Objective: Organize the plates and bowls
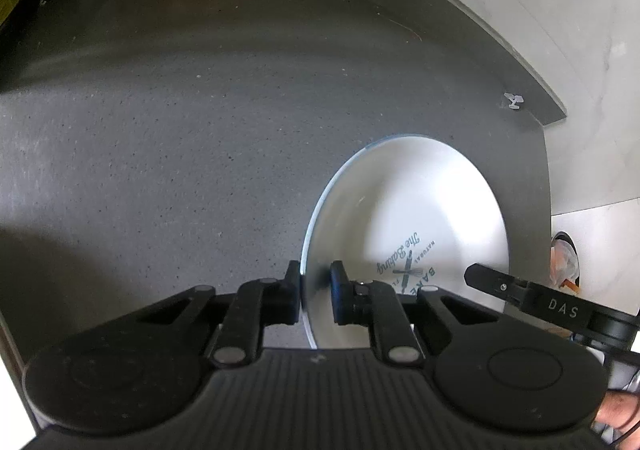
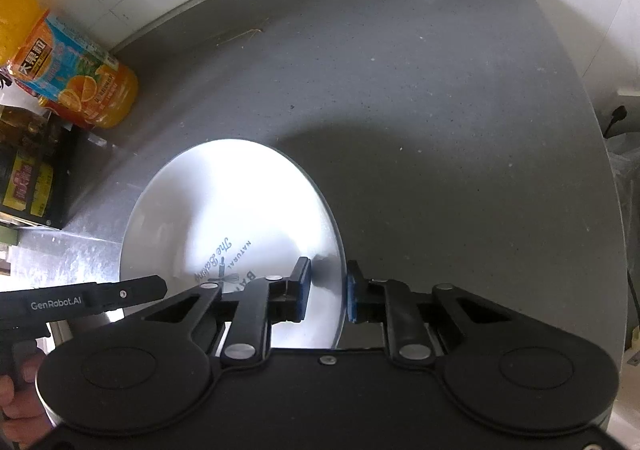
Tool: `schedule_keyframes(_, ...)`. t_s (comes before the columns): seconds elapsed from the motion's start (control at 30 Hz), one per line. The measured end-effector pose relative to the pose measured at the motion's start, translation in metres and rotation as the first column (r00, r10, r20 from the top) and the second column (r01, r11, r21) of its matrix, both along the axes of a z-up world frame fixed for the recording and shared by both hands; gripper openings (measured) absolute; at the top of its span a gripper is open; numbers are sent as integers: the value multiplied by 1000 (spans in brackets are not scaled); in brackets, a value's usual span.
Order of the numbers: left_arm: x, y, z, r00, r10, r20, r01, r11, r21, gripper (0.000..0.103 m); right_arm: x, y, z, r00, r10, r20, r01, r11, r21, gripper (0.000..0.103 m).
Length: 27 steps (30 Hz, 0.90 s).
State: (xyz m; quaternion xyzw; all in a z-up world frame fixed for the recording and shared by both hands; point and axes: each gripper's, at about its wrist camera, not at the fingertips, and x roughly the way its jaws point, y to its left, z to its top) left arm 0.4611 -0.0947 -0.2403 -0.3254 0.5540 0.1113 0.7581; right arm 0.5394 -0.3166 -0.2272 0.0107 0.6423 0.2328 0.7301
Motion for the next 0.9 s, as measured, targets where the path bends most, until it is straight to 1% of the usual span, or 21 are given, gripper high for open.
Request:
schedule_keyframes(0.07,-1,0,0,1000,-6,6,6,1000,1,13,-3,-1,1,1000,-2,5,2,1000,-1,17)
schedule_keyframes(0.17,0,5,0,1000,2,-3,-2,1000,-19,13,-7,-2,5,1000,2,17,-2,1000,9,15)
schedule_keyframes(0.3,-4,7,5,1000,2,12,-1,1000,-20,12,-12,0,17,999,2,51,-3,1000,17,13)
schedule_keyframes(0.43,-9,13,7,1000,5,17,-4,998,-57,12,-17,0,30,997,0,77,-1,1000,22,11)
schedule_keyframes(0.67,-17,18,28,997,-9,76,13,998,-63,12,-23,0,59,991,-8,133,2,999,43,10)
schedule_keyframes(0.9,-26,28,49,995,-20,102,26,998,-55,13,-39,6,78,988,-22,156,13,998,64,10)
